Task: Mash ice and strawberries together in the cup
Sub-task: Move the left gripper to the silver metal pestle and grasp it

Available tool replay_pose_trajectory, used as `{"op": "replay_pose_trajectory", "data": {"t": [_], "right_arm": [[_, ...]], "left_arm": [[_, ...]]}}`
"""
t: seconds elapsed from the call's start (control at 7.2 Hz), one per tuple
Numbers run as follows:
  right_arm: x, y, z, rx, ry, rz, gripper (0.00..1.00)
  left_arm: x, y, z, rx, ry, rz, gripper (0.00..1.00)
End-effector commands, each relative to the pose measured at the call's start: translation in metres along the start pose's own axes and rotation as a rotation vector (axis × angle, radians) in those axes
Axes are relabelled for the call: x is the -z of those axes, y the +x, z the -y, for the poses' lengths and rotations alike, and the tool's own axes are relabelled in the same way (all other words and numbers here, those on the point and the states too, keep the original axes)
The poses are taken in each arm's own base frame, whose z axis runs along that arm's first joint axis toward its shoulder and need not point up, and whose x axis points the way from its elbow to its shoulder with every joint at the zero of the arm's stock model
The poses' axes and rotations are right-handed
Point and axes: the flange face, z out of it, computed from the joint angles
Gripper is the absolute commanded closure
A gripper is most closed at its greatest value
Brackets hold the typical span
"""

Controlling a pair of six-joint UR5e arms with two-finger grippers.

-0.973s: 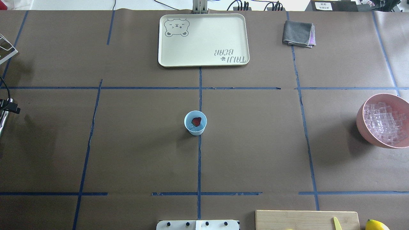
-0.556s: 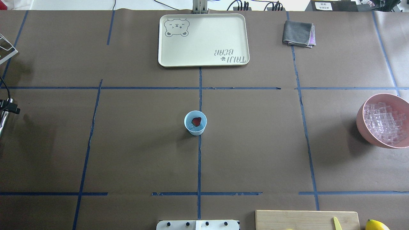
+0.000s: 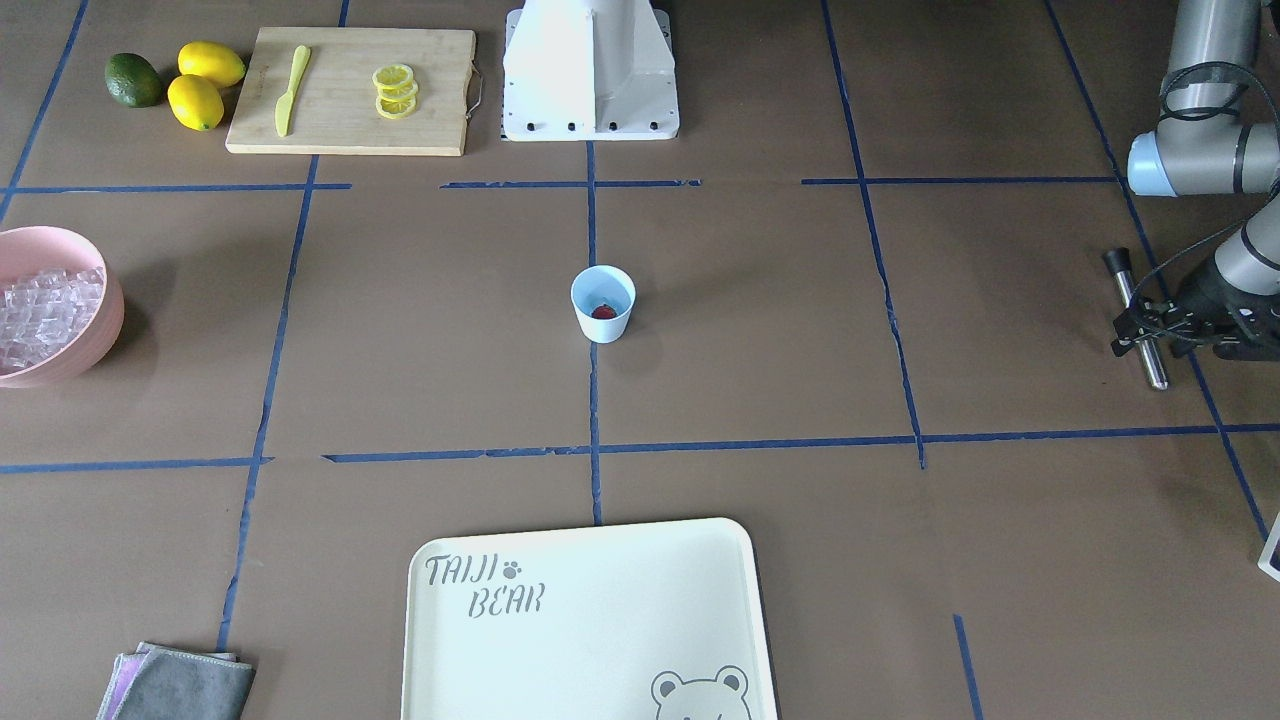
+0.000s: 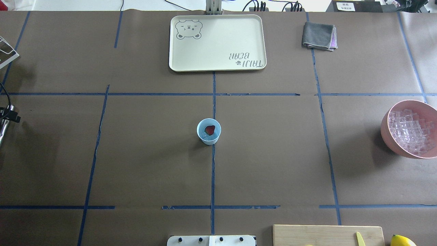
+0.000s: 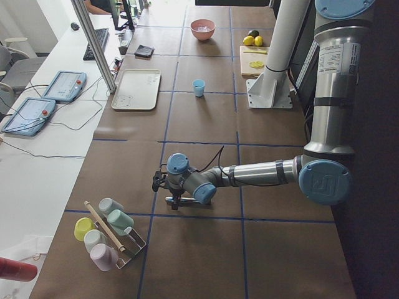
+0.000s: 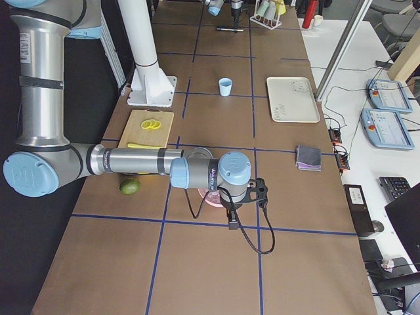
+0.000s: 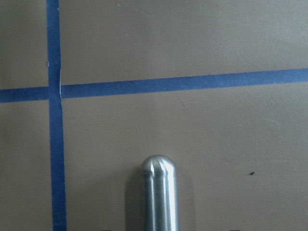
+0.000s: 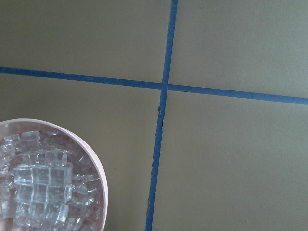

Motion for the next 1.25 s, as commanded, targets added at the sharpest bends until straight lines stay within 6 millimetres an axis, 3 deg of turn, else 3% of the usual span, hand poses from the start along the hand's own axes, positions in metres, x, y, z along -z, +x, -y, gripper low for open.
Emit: {"op": "replay_pose_trajectory", "data": {"t": [0.0, 0.42, 0.56, 0.83, 1.11], "right_arm": [[0.0, 0.0, 0.0, 0.0, 0.0, 0.0, 0.0], [0.0, 0.0, 0.0, 0.0, 0.0, 0.0, 0.0], [0.001, -0.001, 0.0, 0.002, 0.002, 0.001, 0.0], [0.002, -0.002, 0.001, 0.005, 0.004, 0.001, 0.0], [0.003, -0.003, 0.002, 0.009, 0.007, 0.002, 0.0]], "left_arm": [[0.0, 0.0, 0.0, 0.0, 0.0, 0.0, 0.47], [0.001, 0.0, -0.002, 0.001, 0.001, -0.002, 0.92], [0.013, 0.004, 0.005, 0.004, 0.02, -0.014, 0.99], [0.068, 0.015, 0.026, 0.039, 0.068, -0.037, 1.0], [0.154, 0.076, 0.046, -0.009, 0.175, -0.076, 1.0]]}}
